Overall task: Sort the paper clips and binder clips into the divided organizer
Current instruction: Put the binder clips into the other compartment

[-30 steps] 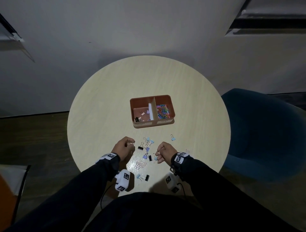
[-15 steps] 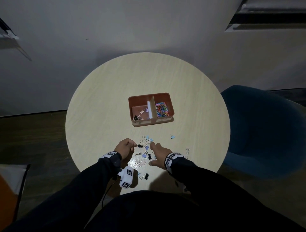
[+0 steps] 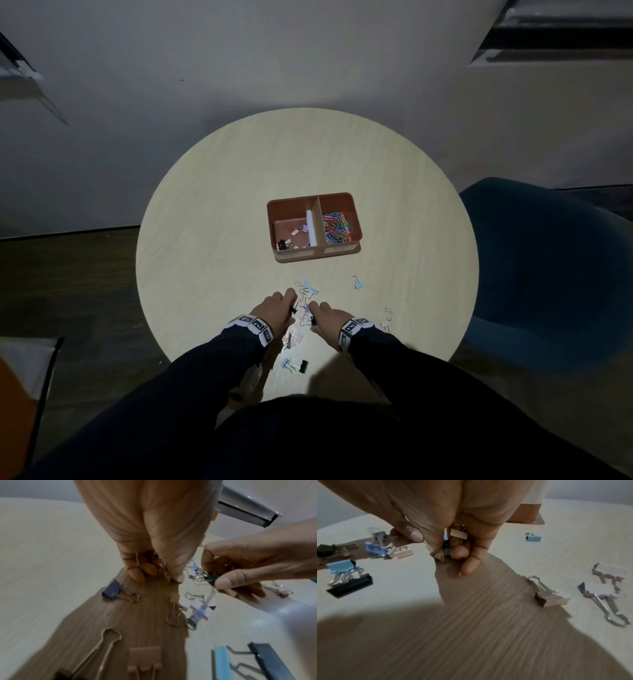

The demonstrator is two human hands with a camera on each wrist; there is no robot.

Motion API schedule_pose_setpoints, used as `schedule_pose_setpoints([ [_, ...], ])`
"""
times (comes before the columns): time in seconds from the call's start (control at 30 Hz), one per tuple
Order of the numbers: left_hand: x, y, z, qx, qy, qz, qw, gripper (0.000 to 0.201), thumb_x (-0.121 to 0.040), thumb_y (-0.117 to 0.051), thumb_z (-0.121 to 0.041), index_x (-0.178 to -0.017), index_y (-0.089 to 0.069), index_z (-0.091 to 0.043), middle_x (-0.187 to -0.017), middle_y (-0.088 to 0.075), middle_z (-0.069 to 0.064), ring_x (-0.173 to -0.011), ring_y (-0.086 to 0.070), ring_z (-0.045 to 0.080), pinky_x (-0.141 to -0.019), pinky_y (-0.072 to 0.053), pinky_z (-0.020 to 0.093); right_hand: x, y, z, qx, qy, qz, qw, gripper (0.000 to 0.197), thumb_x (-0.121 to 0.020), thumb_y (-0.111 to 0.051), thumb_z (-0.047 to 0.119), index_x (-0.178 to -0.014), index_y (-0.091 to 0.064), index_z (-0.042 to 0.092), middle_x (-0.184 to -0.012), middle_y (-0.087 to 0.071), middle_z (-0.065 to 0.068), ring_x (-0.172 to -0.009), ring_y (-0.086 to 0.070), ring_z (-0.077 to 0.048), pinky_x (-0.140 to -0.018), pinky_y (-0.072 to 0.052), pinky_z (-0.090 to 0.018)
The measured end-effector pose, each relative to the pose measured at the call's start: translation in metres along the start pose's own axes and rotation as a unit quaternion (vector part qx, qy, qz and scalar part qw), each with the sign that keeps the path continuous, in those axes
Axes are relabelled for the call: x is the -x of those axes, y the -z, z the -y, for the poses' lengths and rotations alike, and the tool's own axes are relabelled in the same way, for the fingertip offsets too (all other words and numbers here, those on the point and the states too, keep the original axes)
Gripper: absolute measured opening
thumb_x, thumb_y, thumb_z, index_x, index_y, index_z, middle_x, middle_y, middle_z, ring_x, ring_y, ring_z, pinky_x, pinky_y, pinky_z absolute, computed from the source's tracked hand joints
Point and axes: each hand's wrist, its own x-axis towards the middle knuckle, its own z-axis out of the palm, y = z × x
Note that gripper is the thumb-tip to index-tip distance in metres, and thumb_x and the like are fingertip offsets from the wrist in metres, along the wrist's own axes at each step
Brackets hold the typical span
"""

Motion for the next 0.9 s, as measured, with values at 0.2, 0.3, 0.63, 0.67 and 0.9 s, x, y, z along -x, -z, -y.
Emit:
schedule_pose_setpoints([
  [0.2, 0.000, 0.005, -0.001, 0.005, 0.009, 0.017, 1.000, 0.031, -0.096, -0.049, -0.031, -0.120, -0.038, -0.016, -0.109, -0.057, 0.012, -0.093, -0.058, 0.032, -0.079, -0.048, 0.041, 0.004, 0.007, 0.000, -0.068, -0.055, -0.005, 0.996, 0.036, -0.101, -0.044, 0.036, -0.128, -0.036, 0.013, -0.122, -0.052, -0.016, -0.100, -0.060, -0.038, -0.073, -0.039, -0.035],
  [0.3, 0.002, 0.011, -0.003, 0.039, 0.025, 0.013, 0.999, 0.027, -0.097, -0.048, -0.034, -0.115, -0.040, -0.015, -0.107, -0.058, 0.011, -0.092, -0.059, 0.031, -0.079, -0.047, 0.040, 0.010, 0.016, -0.001, -0.086, -0.065, -0.016, 0.994, 0.035, -0.100, -0.045, 0.040, -0.121, -0.039, 0.013, -0.116, -0.057, -0.014, -0.090, -0.058, -0.034, -0.072, -0.040, -0.035],
  [0.63, 0.020, 0.059, -0.015, 0.123, -0.014, -0.085, 0.989, 0.020, -0.093, -0.053, -0.038, -0.090, -0.043, -0.021, -0.088, -0.059, 0.000, -0.077, -0.055, 0.022, -0.065, -0.041, 0.033, 0.025, 0.041, 0.000, -0.201, -0.049, -0.125, 0.970, 0.027, -0.095, -0.047, 0.047, -0.097, -0.039, 0.021, -0.084, -0.061, -0.004, -0.068, -0.055, -0.021, -0.056, -0.036, -0.030],
  [0.67, 0.021, 0.063, -0.018, 0.134, -0.012, -0.100, 0.986, 0.018, -0.092, -0.053, -0.038, -0.090, -0.043, -0.023, -0.086, -0.060, -0.001, -0.077, -0.057, 0.022, -0.067, -0.044, 0.034, 0.023, 0.046, 0.003, -0.227, -0.057, -0.140, 0.962, 0.027, -0.094, -0.047, 0.047, -0.097, -0.038, 0.021, -0.083, -0.062, -0.006, -0.067, -0.055, -0.022, -0.056, -0.038, -0.031],
  [0.9, 0.002, 0.116, -0.029, 0.153, -0.042, -0.192, 0.968, 0.021, -0.095, -0.053, -0.035, -0.098, -0.042, -0.017, -0.094, -0.059, 0.003, -0.077, -0.057, 0.023, -0.066, -0.043, 0.032, 0.003, 0.111, 0.023, -0.312, -0.031, -0.218, 0.924, 0.022, -0.096, -0.056, 0.033, -0.100, -0.040, 0.018, -0.083, -0.055, -0.004, -0.068, -0.052, -0.017, -0.058, -0.040, -0.030],
])
